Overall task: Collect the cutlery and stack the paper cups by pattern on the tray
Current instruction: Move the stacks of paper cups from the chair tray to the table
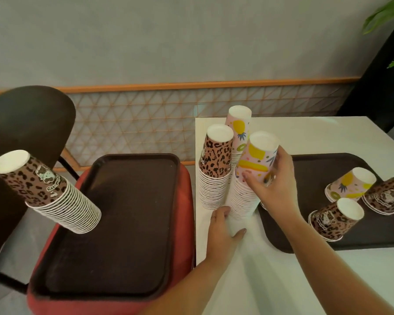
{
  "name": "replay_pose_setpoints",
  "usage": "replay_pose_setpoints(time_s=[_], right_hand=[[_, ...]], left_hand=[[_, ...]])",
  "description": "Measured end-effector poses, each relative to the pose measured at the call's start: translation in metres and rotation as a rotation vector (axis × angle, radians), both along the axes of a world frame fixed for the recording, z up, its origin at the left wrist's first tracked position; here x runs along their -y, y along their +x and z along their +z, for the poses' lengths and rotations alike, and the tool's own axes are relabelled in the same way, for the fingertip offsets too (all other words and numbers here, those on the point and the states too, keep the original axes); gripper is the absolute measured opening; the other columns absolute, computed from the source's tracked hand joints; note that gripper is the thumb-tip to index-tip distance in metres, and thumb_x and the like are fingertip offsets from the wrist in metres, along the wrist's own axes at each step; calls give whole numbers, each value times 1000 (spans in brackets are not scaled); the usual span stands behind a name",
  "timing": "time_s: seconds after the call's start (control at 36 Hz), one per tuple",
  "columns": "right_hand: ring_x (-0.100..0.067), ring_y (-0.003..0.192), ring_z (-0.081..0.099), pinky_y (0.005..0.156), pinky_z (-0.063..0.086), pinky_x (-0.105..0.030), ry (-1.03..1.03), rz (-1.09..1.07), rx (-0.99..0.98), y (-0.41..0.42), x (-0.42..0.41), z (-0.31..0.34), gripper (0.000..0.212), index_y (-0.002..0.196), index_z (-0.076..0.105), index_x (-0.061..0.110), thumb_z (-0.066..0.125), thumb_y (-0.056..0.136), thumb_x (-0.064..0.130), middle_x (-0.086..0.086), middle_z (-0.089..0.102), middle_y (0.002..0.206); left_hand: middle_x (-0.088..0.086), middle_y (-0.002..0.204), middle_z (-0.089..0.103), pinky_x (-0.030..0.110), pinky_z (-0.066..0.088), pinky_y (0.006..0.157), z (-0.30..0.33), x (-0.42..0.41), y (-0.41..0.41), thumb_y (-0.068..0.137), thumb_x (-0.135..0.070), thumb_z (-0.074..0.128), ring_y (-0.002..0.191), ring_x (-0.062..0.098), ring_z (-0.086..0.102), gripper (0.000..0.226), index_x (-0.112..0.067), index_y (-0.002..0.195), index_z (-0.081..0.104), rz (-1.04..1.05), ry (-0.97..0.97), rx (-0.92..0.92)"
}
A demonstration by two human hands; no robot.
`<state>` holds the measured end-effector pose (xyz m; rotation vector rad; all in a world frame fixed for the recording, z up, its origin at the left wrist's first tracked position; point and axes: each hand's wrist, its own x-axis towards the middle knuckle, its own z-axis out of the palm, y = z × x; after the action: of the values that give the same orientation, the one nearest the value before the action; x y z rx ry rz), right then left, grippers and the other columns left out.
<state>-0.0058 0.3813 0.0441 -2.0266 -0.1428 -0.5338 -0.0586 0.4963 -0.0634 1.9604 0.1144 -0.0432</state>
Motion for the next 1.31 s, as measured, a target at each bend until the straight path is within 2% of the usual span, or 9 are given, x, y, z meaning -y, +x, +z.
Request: replay_pose_setpoints(time_s=[0.08, 0.17, 0.33, 0.42, 0.64, 0.72, 0.86, 1.06, 1.31], right_hand=[[-4, 125, 34, 96, 31, -6, -16, -121, 94, -13, -9, 2, 87, 139, 30, 15, 66, 70, 52, -3, 35, 138], [-13, 128, 34, 100, 30, -11, -19, -198, 242, -28, -25, 12, 76, 136, 33, 6, 61, 77, 45, -14, 36, 138], [-18, 121, 41, 105, 34, -29, -19, -57, 442, -44, -82, 29, 47, 122, 46, 1, 58, 85, 26, -10, 45, 123], [-14, 115, 46, 100, 38, -30, 13, 94, 382, -51, -121, 30, 40, 120, 49, 7, 59, 84, 24, -1, 47, 119], [-4, 114, 48, 93, 32, -2, -67, 423, 81, -56, -231, 17, 52, 129, 45, 16, 67, 83, 27, 0, 46, 128], [1, 120, 39, 92, 27, 3, -151, 506, 20, -52, -271, 14, 61, 135, 39, 18, 68, 83, 29, 2, 42, 136], [-10, 134, 32, 102, 27, -16, -238, 597, -54, -42, -330, 7, 75, 144, 25, 18, 67, 83, 34, 0, 30, 148], [-17, 135, 32, 106, 36, -34, -160, 610, -165, -28, -380, -3, 94, 146, 16, 18, 75, 75, 32, -2, 30, 149], [-13, 123, 47, 97, 42, -25, -47, 536, -263, -25, -385, -12, 81, 134, 36, 18, 81, 68, 29, 0, 49, 133]], left_hand=[[-9, 118, 44, 11, 35, 99, 5, -14, -10, 75, -12, 74, 111, 4, 45, 56, -17, 124, 47, -2, 25, 46], [-14, 119, 41, 4, 28, 96, 11, -36, -24, 80, -17, 70, 111, 0, 42, 52, -19, 126, 46, 40, 101, 124], [-5, 134, 39, 29, 32, 108, 19, -98, -45, 84, -32, 65, 123, 9, 36, 54, -21, 130, 41, 285, 262, 214], [5, 135, 39, 34, 33, 107, 23, -138, -53, 81, -25, 69, 125, 19, 36, 58, -12, 130, 41, 429, 307, 260], [16, 148, 22, 47, 30, 110, 34, -240, -59, 78, -20, 73, 136, 32, 20, 82, -6, 141, 22, 708, 260, 150], [18, 145, 27, 47, 35, 106, 34, -275, -54, 71, -14, 79, 133, 33, 27, 89, -4, 140, 24, 772, 221, 187], [18, 144, 31, 38, 40, 99, 27, -314, -44, 65, -14, 84, 132, 32, 35, 99, -7, 141, 21, 737, 136, 94], [8, 142, 41, 43, 44, 103, 7, -338, -32, 62, -19, 85, 130, 25, 42, 102, -13, 144, 24, 634, 13, 71], [1, 136, 49, 41, 45, 103, -11, -347, -21, 63, -19, 85, 126, 21, 47, 92, -20, 140, 33, 589, -13, 21]])
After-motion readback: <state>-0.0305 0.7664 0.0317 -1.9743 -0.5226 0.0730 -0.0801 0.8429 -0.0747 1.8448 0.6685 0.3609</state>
